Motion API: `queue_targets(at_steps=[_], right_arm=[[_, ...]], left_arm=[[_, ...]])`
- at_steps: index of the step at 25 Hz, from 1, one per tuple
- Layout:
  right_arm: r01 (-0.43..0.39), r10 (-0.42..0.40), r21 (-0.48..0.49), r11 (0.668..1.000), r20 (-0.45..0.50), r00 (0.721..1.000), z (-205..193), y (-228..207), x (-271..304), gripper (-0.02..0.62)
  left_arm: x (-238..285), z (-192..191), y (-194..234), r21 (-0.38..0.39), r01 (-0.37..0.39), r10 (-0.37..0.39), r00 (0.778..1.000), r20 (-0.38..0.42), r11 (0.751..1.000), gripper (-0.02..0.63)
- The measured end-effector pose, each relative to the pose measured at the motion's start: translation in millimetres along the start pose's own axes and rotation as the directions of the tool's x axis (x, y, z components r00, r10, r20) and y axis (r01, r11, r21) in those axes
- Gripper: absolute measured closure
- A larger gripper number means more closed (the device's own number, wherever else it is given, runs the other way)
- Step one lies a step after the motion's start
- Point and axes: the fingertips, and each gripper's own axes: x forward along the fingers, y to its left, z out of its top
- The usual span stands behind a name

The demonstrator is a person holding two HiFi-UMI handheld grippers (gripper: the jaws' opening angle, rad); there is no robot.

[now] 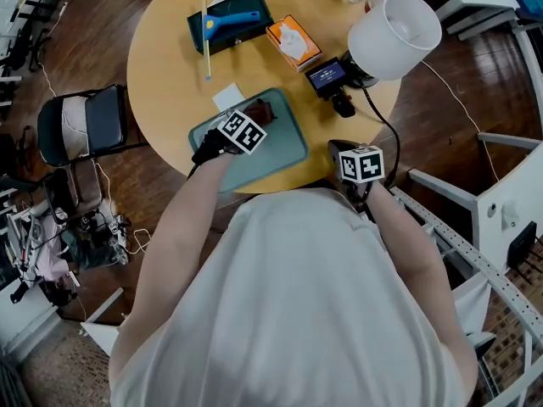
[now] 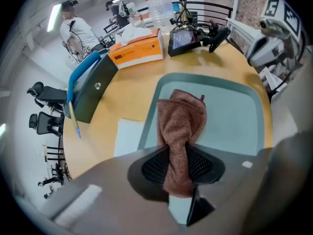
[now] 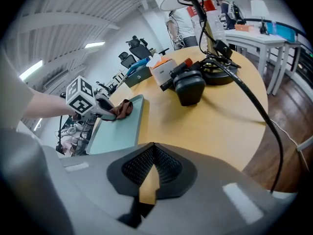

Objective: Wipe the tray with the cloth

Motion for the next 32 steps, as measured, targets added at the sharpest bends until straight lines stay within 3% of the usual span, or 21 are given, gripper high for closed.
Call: queue_targets(at_steps=[10,13,16,23,32], right_arm=[[-0.039,0.035,-0.113,0.993,-0.040,0.999,11,28,18,0.592],[-0.043,0.037,-0.126,0.991,-0.048,0.998,11,34,20,0.592],[-0.040,0.033,-0.132,0.990,-0.056,0.998,9,36,22,0.592],[-0.048,0.040,-0.139,0.989,-0.063,0.997,7,43,28,0.592],[-0.071,0.057,-0.178,0.981,-0.085,0.995,14,57,40,0.592]], left_arm=[[-3,-130,32,-0.142,-0.098,0.081,0.990,-0.118,0.985,0.293],[-7,-150,48,-0.180,-0.141,0.119,0.984,-0.130,0.973,0.293],[-5,-157,50,-0.167,-0.149,0.125,0.982,-0.144,0.975,0.293],[-16,-154,-6,-0.167,-0.078,0.064,0.994,-0.087,0.983,0.293],[-29,-169,-97,-0.078,-0.005,0.000,0.998,-0.065,0.997,0.293]])
